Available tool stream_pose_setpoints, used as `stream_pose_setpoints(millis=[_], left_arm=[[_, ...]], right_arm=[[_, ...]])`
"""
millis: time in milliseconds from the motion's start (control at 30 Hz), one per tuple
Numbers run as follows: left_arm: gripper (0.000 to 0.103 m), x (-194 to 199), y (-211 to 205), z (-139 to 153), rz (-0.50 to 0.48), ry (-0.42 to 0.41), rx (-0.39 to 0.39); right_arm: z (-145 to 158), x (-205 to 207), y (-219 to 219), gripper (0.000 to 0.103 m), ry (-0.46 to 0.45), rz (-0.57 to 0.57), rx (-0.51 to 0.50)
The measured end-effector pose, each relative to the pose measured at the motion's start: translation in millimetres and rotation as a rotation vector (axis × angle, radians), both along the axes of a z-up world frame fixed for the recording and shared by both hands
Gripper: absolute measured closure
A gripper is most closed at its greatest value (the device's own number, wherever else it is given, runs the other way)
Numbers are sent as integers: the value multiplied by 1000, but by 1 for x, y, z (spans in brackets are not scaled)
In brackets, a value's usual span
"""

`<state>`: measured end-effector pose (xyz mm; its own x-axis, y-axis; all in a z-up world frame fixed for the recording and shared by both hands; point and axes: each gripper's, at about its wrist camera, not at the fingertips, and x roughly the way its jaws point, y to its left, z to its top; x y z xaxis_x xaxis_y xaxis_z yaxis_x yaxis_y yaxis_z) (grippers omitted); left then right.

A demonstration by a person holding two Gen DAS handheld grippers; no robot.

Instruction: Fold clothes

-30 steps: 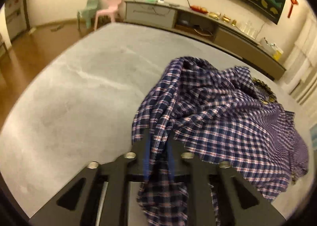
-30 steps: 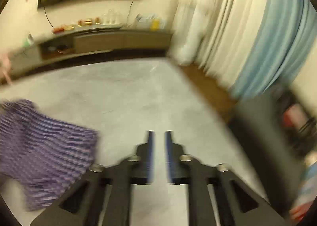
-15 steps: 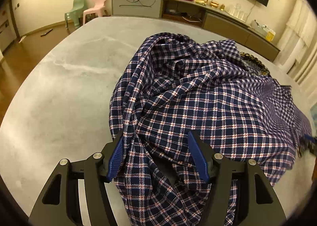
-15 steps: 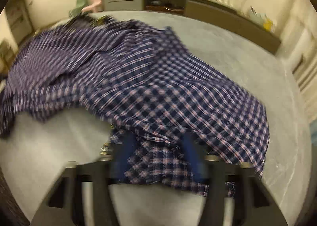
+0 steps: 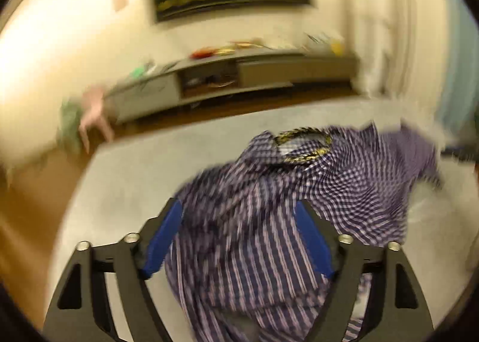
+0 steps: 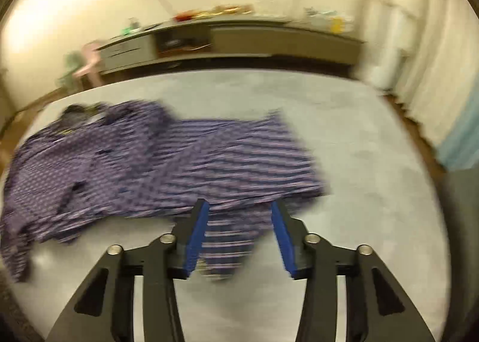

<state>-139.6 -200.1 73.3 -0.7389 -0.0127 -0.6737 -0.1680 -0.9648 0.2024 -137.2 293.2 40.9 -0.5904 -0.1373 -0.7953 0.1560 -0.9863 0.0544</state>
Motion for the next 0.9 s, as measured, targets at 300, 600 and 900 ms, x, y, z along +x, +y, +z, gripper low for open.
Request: stream_pose_setpoints(millis=[300, 600, 900], left_arm=[[20, -152, 74, -96, -173, -167, -487], [91, -288, -7, -45, 150, -226, 197], [35, -208, -28, -17, 131, -193, 13]], right_arm=[[-18, 9, -54, 54, -75, 150, -9], [-7, 17, -54, 50, -77, 205, 15], [-12, 18, -61, 49, -108, 230, 5]])
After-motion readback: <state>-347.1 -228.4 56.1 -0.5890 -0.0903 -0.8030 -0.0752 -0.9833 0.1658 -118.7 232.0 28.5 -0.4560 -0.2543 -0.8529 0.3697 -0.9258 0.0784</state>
